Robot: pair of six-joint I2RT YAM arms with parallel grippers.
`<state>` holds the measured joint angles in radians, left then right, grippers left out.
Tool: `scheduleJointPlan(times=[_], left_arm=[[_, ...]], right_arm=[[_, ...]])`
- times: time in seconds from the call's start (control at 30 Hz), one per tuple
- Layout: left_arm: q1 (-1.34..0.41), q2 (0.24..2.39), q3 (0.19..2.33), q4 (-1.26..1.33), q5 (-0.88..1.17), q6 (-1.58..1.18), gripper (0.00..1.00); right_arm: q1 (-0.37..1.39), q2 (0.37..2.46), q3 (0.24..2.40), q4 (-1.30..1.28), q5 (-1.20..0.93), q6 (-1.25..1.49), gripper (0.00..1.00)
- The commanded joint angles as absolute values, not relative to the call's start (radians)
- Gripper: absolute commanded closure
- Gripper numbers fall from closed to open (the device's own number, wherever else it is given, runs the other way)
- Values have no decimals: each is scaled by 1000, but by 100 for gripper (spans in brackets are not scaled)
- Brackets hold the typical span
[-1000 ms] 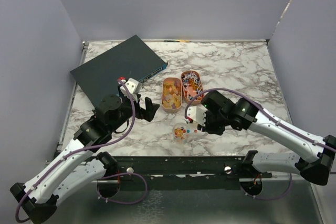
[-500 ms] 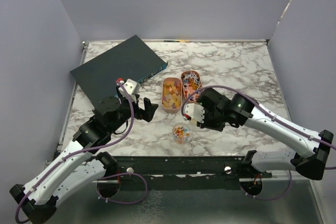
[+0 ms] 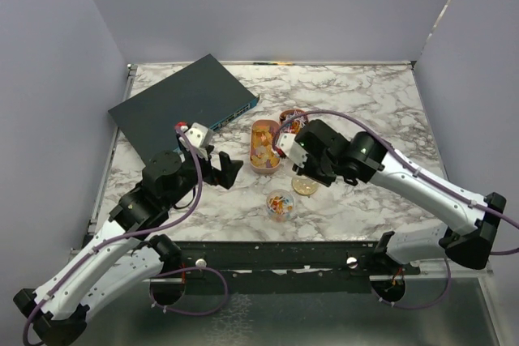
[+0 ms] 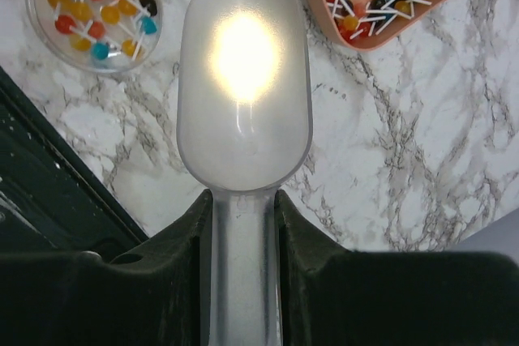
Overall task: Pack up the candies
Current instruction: Scoop the fake candies from the storage box.
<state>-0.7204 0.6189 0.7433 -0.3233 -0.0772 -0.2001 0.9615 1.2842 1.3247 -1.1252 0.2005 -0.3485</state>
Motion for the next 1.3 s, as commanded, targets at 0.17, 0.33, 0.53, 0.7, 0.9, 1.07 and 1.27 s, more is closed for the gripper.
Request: scheduleJointPlan(times=[0.17, 0.33, 0.53, 0.7, 0.9, 1.07, 1.27], left_arm=[[-718, 584, 727, -321, -114, -198, 1], [-718, 569, 724, -325, -128, -199, 1], [-718, 559, 724, -328, -132, -198, 1], [-718, 556, 725, -330, -136, -201, 1], [-718, 548, 724, -329, -137, -201, 1], [-719, 540, 724, -329, -140, -201, 1], [-721, 525, 723, -331, -148, -201, 1]], right_arm=[[925, 1512, 1538, -1142, 233, -132, 99], [889, 1621, 1650, -1190, 229, -34, 100], [794, 1715, 1727, -1256, 234, 63, 100], [721, 1723, 1716, -1237, 215, 122, 99], [647, 1773, 1702, -1245, 210, 199, 100], [601, 1826, 1712, -1240, 190, 241, 100], [563, 1884, 1730, -1230, 165, 256, 99]])
